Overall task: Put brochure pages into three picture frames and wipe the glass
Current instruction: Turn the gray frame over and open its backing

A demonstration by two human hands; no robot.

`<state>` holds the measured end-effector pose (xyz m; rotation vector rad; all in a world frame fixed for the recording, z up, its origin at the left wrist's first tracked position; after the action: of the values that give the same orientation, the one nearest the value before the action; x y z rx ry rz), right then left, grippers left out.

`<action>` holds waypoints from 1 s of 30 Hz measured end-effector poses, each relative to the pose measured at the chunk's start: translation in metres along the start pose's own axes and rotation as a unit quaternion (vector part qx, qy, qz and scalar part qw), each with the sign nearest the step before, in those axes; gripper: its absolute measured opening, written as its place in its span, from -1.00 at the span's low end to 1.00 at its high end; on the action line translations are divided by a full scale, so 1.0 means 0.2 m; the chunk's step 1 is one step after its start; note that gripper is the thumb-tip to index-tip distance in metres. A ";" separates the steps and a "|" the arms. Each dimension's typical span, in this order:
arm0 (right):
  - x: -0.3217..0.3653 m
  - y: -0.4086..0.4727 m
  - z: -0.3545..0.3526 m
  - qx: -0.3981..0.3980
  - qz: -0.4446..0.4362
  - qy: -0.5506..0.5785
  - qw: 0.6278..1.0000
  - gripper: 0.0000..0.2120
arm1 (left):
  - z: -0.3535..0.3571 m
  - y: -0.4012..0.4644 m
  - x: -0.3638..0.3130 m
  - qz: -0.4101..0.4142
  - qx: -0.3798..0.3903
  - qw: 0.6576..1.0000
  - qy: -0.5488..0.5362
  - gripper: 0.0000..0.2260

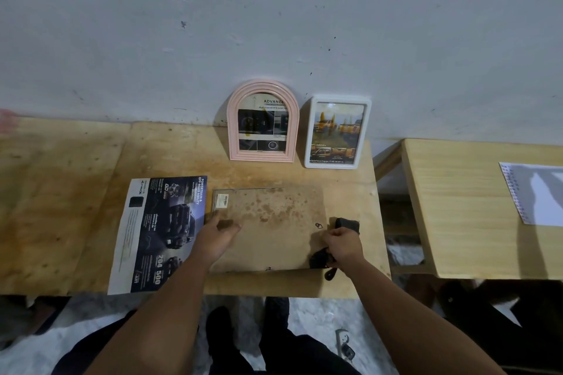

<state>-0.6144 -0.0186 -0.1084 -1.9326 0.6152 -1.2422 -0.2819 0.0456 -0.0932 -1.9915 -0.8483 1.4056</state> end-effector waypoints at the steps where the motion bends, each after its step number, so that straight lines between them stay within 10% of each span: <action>1: 0.00 0.00 0.00 0.003 -0.003 -0.018 1.000 -0.89 | 0.00 0.00 -0.01 0.002 -0.003 1.000 0.002 -0.31; 20: -0.08 -0.12 -0.08 0.033 -0.058 0.181 0.981 -0.70 | 0.05 0.00 -0.05 0.003 0.019 1.000 0.014 -0.25; 30: 0.12 -0.15 -0.08 0.053 -0.089 0.224 0.969 -0.65 | -0.08 -0.14 -0.14 0.049 -0.058 0.997 0.003 -0.65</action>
<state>-0.6186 -0.0227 -0.0663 -1.6531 0.5900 -1.8132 -0.2786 0.0411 -0.0498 -2.1495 -0.8595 1.4334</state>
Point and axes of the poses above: each hand's wrist, its own y-axis towards the middle knuckle, its own z-axis out of the palm, x = y × z, the point moved 7 cm from there along y, towards the middle knuckle, and after that the axes turned 10 degrees about x, right-handed, at the moved point
